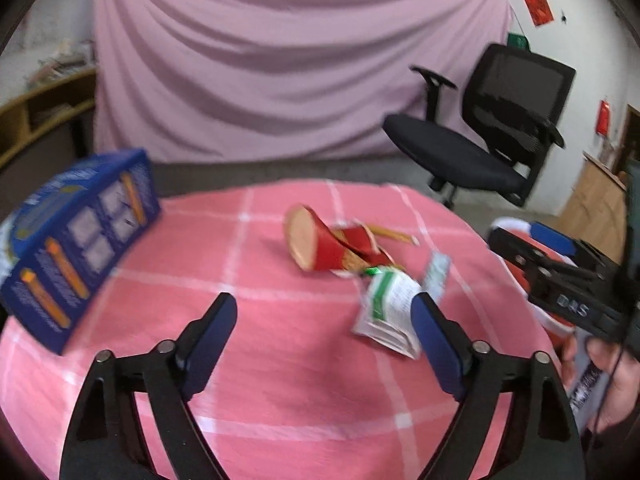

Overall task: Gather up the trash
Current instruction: 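Grasp green-white medicine paper with left gripper while right grasps white medicine strip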

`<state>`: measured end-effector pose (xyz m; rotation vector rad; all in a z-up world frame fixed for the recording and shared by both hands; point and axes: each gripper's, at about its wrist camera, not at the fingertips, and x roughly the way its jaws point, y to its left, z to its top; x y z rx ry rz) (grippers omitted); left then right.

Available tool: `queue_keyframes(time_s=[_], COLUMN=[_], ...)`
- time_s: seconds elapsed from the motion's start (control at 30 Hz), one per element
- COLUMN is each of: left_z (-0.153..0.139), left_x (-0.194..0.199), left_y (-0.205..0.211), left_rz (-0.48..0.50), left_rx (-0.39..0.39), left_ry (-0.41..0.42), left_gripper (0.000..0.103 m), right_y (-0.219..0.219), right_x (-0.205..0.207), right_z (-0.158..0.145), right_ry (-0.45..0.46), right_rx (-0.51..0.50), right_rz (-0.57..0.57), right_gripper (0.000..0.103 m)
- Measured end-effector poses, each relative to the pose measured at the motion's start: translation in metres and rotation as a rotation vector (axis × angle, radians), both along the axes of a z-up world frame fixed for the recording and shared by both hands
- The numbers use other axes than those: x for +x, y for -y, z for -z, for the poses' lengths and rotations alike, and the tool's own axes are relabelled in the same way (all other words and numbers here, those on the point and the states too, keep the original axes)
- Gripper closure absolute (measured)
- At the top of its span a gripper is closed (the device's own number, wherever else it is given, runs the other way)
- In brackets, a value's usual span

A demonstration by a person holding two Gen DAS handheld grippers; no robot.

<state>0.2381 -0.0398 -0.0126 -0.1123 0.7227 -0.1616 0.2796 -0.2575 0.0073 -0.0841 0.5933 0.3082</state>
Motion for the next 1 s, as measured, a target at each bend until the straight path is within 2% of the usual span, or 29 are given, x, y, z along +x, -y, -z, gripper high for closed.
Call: queue_keyframes(time_s=[0.17, 0.2, 0.27, 0.37, 0.47, 0.67, 0.8, 1.0], left_z=[0.008, 0.009, 0.012, 0.015, 0.012, 0.008, 0.005, -0.002], left_x=[0.011, 0.013, 0.017, 0.024, 0.025, 0.022, 0.014, 0.003], left_y=[0.008, 0.010, 0.011, 0.009, 0.005, -0.002, -0.004, -0.013], left_rz=[0.066, 0.077, 0.091, 0.089, 0.063, 0.047, 0.052, 0.023], left_rx=[-0.053, -0.066, -0.092, -0.148, -0.180, -0.196, -0.201, -0.186], left_ry=[-0.096, -0.116, -0.152, -0.208, -0.210, -0.204, -0.179, -0.127], left_gripper=[0.047, 0.049, 0.060, 0.070, 0.080, 0.088, 0.091, 0.094], right_y=[-0.002, -0.003, -0.004, -0.005, -0.004, -0.009, -0.011, -0.023], right_x=[0.010, 0.011, 0.014, 0.018, 0.021, 0.027, 0.029, 0.040], right_z=[0.008, 0.010, 0.014, 0.017, 0.020, 0.027, 0.030, 0.041], right_ry=[-0.087, -0.102, -0.132, -0.166, -0.189, -0.240, -0.256, -0.332], right_rx=[-0.012, -0.014, -0.016, -0.021, -0.019, -0.037, -0.046, -0.028], right_rz=[-0.009, -0.015, -0.028, -0.036, -0.043, -0.059, -0.070, -0.109], right_gripper=[0.016, 0.018, 0.027, 0.029, 0.029, 0.029, 0.029, 0.030])
